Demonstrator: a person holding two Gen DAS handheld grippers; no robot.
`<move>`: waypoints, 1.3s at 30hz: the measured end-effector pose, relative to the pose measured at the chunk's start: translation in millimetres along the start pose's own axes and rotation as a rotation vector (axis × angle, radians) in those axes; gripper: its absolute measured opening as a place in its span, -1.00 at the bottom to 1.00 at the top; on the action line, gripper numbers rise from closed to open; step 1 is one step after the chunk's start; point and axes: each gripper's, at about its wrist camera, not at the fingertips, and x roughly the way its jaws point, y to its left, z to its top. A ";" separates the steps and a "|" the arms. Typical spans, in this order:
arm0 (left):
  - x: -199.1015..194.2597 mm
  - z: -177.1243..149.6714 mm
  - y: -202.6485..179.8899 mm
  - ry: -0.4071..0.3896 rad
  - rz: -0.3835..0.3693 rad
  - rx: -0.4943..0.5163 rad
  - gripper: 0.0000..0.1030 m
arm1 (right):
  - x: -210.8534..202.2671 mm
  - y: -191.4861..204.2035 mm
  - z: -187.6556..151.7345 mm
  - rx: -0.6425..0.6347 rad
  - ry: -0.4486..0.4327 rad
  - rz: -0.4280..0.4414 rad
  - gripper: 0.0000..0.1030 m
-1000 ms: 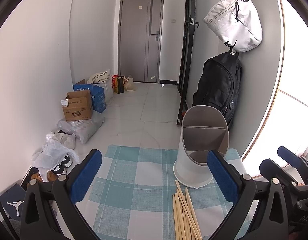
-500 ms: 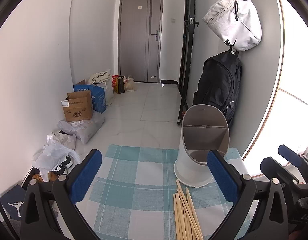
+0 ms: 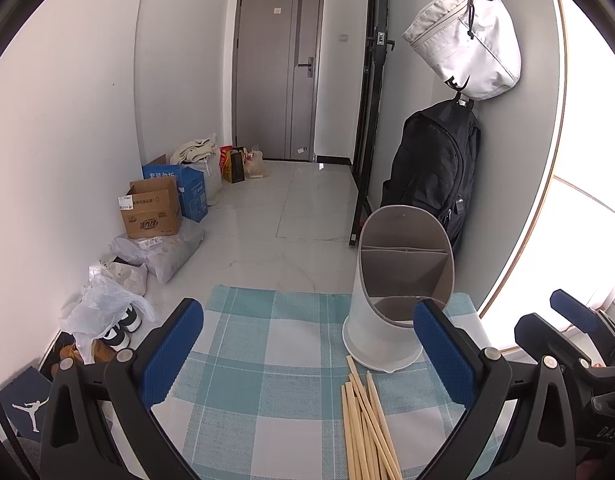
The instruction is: Organize utensils
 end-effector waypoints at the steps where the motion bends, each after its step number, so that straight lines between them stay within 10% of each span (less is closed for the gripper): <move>1: 0.5 0.1 -0.1 0.003 -0.003 -0.001 0.98 | 0.2 -0.1 -0.3 0.002 0.003 0.000 1.00; 15: 10.4 -1.0 0.1 0.058 -0.037 -0.005 0.98 | 8.8 -1.4 -2.3 0.017 0.050 -0.012 1.00; 22: 37.9 -4.7 27.1 0.190 -0.037 -0.075 0.98 | 48.3 -3.4 -17.7 0.025 0.236 -0.015 0.99; 27: 64.0 -15.4 56.3 0.309 -0.005 -0.160 0.98 | 87.7 -1.7 -39.6 0.046 0.423 0.036 0.35; 39: 88.1 -31.1 70.7 0.466 0.013 -0.180 0.98 | 156.0 6.1 -79.3 0.069 0.678 0.067 -0.26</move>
